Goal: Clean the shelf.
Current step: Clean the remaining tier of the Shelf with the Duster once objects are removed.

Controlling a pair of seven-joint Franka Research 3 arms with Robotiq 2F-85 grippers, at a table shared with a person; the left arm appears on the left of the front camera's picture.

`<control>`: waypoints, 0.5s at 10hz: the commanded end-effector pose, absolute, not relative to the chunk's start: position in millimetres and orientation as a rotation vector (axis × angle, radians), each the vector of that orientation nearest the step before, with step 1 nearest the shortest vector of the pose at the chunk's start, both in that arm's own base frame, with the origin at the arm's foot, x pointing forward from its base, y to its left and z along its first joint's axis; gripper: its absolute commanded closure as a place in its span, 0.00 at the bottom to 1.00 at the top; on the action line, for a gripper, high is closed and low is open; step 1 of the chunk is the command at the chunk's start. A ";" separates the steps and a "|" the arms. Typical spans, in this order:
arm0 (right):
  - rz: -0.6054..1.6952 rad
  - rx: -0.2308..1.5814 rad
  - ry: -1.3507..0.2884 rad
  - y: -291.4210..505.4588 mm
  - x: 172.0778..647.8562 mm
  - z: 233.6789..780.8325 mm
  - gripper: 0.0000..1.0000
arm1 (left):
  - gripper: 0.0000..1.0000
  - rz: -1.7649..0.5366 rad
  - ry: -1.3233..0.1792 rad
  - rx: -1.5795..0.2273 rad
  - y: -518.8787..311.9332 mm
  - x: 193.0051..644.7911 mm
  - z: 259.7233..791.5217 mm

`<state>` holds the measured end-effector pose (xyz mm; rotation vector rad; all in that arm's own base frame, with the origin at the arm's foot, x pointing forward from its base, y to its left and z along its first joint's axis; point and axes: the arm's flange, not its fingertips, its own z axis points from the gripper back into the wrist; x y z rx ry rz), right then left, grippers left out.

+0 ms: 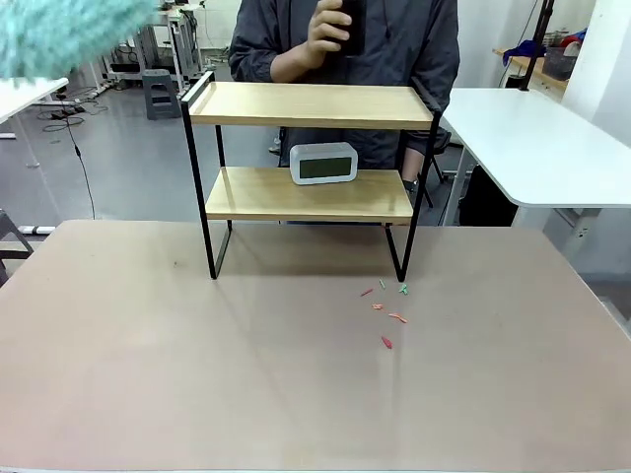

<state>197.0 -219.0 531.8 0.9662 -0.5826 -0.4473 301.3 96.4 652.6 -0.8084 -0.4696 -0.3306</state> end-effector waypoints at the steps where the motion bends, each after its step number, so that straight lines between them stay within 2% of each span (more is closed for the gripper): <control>1: -0.425 0.977 -0.607 -218.7 198.1 532.1 0.00 | 0.88 -0.217 -0.365 -0.718 99.2 318.3 594.6; 3: -0.425 0.977 -0.607 -218.7 198.1 532.1 0.00 | 0.88 -0.203 -0.289 -0.863 130.2 344.7 538.6; 4: -0.425 0.977 -0.607 -218.7 198.1 532.1 0.00 | 0.88 -0.209 -0.378 -0.734 118.9 310.9 576.3; 5: -0.425 0.977 -0.607 -218.7 198.1 532.1 0.00 | 0.88 -0.209 -0.378 -0.734 118.9 310.9 576.3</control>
